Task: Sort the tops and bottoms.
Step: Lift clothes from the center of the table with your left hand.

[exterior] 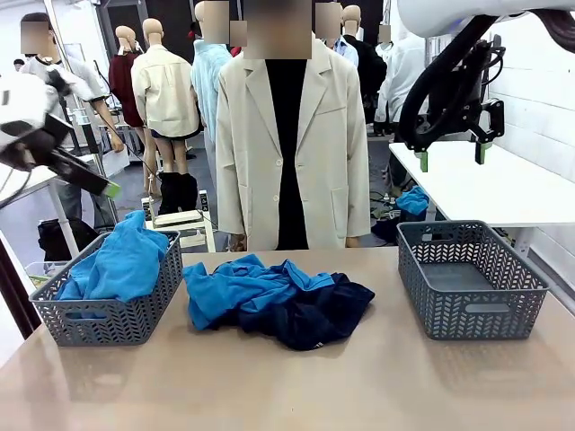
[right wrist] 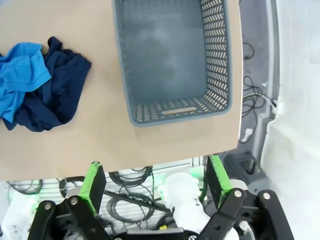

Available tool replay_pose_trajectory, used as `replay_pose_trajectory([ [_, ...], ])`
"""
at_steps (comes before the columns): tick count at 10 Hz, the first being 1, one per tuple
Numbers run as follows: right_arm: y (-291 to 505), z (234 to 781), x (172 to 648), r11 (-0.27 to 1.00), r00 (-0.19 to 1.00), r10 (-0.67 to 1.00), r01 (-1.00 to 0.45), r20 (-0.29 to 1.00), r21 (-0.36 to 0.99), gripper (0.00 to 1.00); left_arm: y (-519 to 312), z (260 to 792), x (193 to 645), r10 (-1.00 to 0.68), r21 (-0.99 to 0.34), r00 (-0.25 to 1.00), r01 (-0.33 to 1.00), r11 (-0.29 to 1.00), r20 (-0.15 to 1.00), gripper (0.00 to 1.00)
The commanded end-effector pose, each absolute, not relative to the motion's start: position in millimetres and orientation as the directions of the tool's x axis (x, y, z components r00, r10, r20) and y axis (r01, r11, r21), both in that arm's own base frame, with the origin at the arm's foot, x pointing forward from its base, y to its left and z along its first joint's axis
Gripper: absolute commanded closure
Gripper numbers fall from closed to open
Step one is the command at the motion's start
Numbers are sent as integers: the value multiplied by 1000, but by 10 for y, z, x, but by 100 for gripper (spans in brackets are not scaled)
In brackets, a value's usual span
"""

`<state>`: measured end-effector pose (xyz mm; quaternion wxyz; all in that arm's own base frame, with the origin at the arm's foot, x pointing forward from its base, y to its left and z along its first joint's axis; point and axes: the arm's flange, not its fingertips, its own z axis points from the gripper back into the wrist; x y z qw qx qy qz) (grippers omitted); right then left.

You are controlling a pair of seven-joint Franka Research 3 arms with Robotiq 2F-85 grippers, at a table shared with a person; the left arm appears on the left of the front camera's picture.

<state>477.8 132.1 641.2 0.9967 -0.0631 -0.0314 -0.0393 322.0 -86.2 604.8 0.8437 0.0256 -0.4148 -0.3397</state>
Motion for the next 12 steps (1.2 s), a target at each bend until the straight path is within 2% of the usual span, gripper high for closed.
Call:
replay_pose_trajectory([
  [1,1298,6424,4784,988,996,-61,69,63,-135,0,-659,6146,3155,-588,338,424,530,778,689,0],
  [4,1298,6424,4784,988,996,-61,69,63,-135,0,-962,5897,3376,-600,304,454,569,764,658,0],
  [9,1298,6424,4784,988,996,-61,69,63,-135,0,-1831,5507,4128,-743,227,454,757,612,492,0],
  [12,1298,6424,4784,988,996,-61,69,63,-135,0,-2155,5072,4664,-772,228,515,756,614,372,0],
])
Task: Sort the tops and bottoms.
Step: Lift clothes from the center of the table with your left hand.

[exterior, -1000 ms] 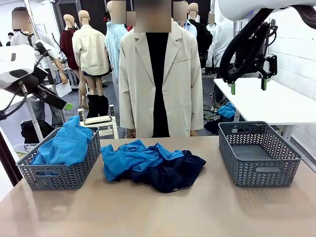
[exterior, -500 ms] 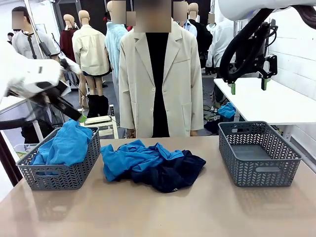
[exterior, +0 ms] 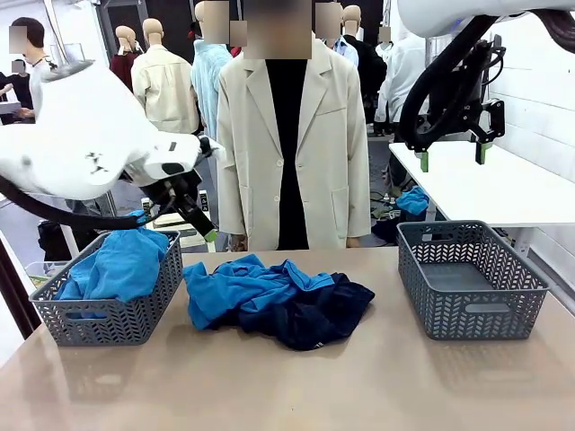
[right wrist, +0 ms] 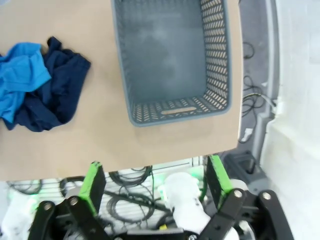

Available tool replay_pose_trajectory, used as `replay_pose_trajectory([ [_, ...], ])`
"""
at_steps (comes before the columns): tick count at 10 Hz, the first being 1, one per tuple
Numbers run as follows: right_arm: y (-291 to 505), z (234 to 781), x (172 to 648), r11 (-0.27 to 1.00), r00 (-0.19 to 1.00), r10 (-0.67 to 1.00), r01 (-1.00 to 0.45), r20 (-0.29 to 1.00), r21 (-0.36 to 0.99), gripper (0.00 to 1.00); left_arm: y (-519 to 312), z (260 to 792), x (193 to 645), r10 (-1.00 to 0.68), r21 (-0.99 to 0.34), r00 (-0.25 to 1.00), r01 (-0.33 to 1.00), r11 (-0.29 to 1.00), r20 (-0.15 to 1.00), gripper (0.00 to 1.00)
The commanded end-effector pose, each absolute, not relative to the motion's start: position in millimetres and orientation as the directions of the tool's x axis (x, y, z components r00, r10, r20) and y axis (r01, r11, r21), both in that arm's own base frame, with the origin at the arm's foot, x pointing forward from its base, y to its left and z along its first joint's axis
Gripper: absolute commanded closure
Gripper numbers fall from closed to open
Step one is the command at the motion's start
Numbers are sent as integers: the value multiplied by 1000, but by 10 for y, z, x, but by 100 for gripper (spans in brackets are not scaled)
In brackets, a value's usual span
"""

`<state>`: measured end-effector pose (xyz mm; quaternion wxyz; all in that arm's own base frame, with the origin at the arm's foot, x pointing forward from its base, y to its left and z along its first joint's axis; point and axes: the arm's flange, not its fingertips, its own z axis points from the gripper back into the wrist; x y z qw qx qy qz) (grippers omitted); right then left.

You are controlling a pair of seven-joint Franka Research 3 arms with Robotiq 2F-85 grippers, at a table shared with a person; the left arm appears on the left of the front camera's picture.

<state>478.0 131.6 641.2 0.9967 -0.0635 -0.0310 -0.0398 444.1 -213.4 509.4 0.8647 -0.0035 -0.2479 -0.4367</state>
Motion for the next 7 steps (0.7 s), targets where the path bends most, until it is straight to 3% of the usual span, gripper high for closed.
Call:
replay_pose_trajectory([
  [1,1298,6424,4784,988,996,-61,69,63,-135,0,-2176,4921,4831,-774,203,538,761,616,333,0],
  [7,1298,6424,4784,988,996,-61,69,63,-135,0,-1955,4245,4925,-766,-11,609,784,621,207,0],
])
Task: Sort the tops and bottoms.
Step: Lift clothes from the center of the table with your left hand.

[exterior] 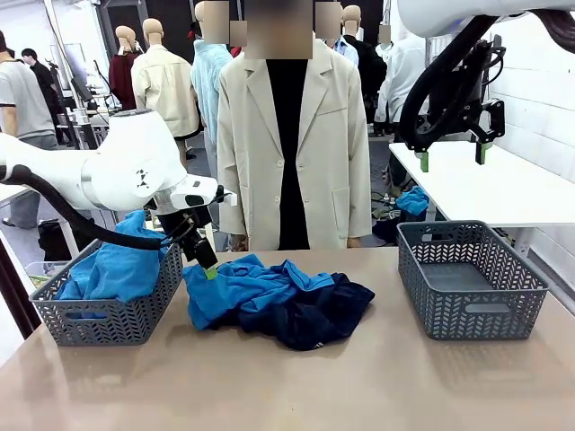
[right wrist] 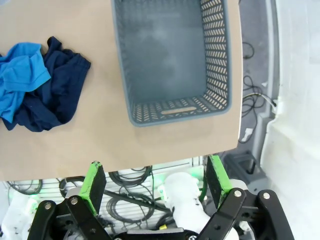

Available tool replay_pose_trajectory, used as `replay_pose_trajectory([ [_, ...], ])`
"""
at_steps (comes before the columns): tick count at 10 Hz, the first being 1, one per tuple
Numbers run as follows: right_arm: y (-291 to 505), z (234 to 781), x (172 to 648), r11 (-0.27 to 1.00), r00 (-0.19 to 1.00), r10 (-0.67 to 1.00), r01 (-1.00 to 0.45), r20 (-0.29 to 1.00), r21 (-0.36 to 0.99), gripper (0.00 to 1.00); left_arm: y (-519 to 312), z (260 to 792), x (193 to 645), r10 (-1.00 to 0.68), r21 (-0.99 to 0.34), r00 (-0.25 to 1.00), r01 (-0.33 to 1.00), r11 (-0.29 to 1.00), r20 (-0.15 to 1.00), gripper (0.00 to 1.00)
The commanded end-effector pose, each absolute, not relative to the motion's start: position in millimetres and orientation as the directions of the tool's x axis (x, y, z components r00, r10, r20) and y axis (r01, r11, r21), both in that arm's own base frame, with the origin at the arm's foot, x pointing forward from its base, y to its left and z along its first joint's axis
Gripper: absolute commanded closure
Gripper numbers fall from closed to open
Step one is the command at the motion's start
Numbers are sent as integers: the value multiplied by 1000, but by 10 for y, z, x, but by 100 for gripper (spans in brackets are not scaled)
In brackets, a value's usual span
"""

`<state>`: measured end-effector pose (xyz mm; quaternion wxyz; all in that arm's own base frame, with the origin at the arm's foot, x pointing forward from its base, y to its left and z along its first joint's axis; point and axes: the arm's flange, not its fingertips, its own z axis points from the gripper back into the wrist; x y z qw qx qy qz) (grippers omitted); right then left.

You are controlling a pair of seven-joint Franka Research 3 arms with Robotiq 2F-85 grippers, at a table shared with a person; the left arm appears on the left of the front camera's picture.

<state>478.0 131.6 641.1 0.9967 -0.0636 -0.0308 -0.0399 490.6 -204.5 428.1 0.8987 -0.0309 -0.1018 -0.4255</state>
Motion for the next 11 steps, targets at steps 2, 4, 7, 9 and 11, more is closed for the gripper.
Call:
replay_pose_trajectory([
  [2,1298,6424,4784,988,996,-61,69,63,-135,0,-1925,4097,4926,-754,-48,620,778,626,219,0],
  [4,1298,6424,4784,988,996,-61,69,63,-135,0,-1925,4018,4951,-731,-9,613,768,640,301,0],
  [7,1298,6424,4784,988,996,-61,69,63,-135,0,-1993,3849,4986,-738,17,591,777,629,325,0],
  [9,1298,6424,4784,988,996,-61,69,63,-135,0,-1988,3809,4973,-756,8,597,783,622,267,5],
  [11,1298,6424,4784,988,996,-61,69,63,-135,0,-1985,3812,4964,-760,5,595,786,618,261,45],
])
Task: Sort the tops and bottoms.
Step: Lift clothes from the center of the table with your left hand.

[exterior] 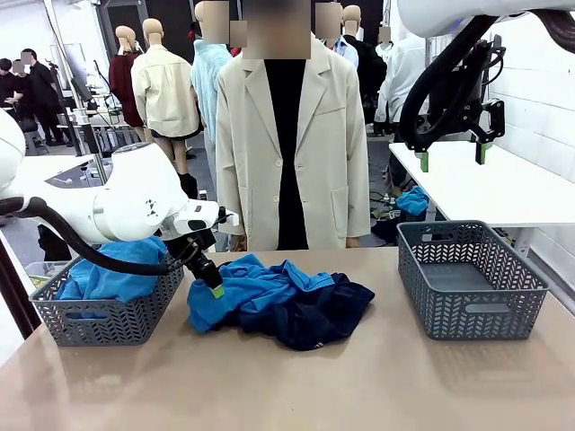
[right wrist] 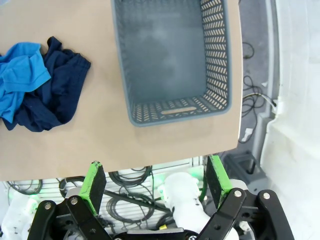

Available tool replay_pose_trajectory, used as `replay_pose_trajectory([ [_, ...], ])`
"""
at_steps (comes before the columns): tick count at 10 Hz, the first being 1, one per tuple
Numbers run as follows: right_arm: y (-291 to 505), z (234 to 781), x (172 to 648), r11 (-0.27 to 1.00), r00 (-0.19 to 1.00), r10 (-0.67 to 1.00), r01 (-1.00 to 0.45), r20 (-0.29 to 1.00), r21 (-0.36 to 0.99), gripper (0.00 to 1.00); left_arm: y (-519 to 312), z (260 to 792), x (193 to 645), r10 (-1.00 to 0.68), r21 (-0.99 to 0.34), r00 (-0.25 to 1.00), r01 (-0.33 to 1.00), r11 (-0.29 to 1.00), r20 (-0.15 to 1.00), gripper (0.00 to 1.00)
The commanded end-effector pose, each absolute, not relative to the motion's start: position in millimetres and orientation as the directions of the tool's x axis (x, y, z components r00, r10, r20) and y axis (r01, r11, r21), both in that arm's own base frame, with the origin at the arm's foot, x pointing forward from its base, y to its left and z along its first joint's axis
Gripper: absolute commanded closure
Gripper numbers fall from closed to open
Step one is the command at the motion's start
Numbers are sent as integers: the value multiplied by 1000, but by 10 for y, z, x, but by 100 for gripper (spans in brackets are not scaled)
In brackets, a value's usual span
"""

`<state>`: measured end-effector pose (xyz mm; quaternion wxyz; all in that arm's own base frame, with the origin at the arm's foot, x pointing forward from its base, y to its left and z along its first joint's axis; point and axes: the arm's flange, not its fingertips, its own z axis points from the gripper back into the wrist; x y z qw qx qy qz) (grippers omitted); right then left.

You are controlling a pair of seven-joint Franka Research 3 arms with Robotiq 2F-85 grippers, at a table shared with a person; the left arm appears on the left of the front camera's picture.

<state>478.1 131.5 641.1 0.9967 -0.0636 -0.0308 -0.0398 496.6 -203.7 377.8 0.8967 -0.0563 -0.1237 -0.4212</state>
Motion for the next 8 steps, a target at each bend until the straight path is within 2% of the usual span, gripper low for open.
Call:
replay_pose_trajectory([
  [1,1298,6424,4784,988,996,-61,69,63,-135,0,-1985,3818,4956,-760,0,597,786,618,259,65],
  [2,1298,6424,4784,988,996,-61,69,63,-135,0,-1980,3819,4951,-759,-8,599,786,618,257,85],
  [3,1298,6424,4784,988,996,-61,69,63,-135,0,-1970,3820,4956,-755,-19,603,784,620,259,100],
  [8,1298,6424,4784,988,996,-61,69,63,-135,0,-1937,3873,4940,-743,-62,613,781,622,268,100],
])
